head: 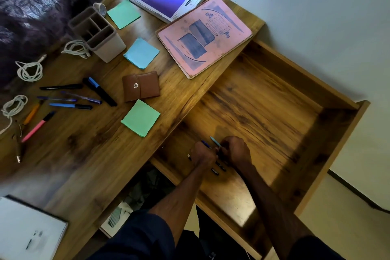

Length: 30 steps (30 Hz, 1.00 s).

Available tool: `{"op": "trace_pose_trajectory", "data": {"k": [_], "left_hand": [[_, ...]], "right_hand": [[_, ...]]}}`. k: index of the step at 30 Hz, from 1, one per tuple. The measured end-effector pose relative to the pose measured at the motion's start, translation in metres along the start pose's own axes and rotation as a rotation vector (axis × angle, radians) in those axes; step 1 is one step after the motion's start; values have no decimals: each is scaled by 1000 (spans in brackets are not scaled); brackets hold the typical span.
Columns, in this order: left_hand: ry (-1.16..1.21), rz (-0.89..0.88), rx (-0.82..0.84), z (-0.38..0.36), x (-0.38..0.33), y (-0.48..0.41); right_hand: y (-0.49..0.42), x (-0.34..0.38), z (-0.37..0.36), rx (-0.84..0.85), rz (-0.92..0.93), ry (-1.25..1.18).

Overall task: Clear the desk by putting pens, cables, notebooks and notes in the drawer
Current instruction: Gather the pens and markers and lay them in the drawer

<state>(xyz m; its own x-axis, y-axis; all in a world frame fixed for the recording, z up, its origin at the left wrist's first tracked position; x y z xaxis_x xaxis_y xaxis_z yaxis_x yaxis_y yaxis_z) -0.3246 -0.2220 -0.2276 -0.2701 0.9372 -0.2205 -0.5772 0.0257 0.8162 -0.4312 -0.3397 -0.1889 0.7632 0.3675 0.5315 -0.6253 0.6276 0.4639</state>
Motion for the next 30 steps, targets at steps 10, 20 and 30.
{"op": "trace_pose_trajectory", "data": {"k": [10,20,30], "left_hand": [[-21,-7,8,5,-3,1],[-3,-81,48,29,-10,15],[1,-450,49,122,-44,74]], "right_hand": [[0,9,0,-24,34,-17],[3,16,3,-47,42,2],[22,103,51,-422,289,-153]]}}
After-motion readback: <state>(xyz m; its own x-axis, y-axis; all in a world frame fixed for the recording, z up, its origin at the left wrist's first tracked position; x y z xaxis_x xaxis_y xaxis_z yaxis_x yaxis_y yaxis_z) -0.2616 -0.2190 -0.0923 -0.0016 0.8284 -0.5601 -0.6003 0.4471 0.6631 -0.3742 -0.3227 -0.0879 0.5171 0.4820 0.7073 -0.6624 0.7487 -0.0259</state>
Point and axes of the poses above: each hand's wrist, its own y-axis away from the middle knuckle, its own z-axis out of the back of the hand, x = y × z, the point moved 8 cm from there along -y, towards the middle knuckle, and after that the axes turned 11 degrees about z, right-handed, at the moved point
